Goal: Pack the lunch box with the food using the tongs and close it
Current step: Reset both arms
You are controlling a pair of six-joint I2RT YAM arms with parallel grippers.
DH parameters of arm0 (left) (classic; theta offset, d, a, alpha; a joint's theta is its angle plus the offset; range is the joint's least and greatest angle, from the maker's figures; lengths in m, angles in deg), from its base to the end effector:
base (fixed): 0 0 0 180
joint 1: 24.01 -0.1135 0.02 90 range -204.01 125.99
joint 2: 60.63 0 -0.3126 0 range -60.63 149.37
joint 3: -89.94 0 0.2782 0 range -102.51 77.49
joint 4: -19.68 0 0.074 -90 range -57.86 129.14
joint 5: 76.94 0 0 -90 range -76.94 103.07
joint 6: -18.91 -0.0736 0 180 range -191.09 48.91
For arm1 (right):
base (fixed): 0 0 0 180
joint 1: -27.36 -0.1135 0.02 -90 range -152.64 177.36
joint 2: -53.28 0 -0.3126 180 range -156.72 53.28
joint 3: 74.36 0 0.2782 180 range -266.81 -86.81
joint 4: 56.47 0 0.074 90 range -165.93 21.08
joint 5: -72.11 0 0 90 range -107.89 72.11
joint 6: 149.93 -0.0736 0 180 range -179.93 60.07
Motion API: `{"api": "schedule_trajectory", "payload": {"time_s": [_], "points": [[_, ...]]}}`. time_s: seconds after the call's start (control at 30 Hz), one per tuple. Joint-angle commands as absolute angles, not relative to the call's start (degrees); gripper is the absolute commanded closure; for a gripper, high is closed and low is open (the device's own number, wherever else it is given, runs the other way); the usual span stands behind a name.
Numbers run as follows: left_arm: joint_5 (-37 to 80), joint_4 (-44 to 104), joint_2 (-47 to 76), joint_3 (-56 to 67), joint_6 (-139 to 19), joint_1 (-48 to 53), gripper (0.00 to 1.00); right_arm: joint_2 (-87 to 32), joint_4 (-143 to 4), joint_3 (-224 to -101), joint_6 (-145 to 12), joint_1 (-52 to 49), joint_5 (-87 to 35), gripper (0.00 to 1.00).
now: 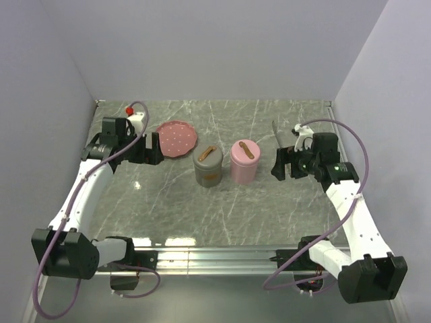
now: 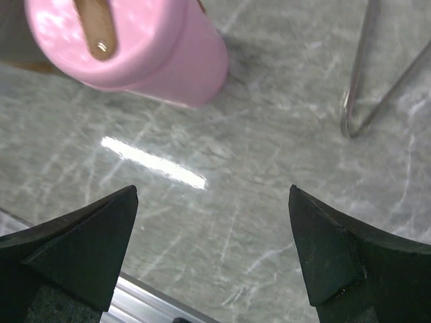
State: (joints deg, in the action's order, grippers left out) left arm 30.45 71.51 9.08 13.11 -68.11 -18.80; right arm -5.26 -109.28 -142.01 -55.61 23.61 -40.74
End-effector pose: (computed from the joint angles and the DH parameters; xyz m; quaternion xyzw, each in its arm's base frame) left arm 0.2870 -0.0483 0.3397 0.0759 0.9110 -0.1663 0.3697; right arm 0.2317 0.0438 0.3262 -0.1411 0.8935 0.1802 0.3863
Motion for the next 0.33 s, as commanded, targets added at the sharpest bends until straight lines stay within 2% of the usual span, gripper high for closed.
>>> {"api": "schedule_trajectory", "payload": {"time_s": [0.0,0.3], "points": [[29.0,69.8,3.5,14.4,-69.6,-18.9,0.01,-1.3,-107.5,-139.7,-53.1,23.9,-37.2,0.00],[26.2,70.5,1.7,14.8,-69.0,-19.1,0.00,1.7,-108.3,-139.2,-53.6,23.8,-38.0,0.00]]}}
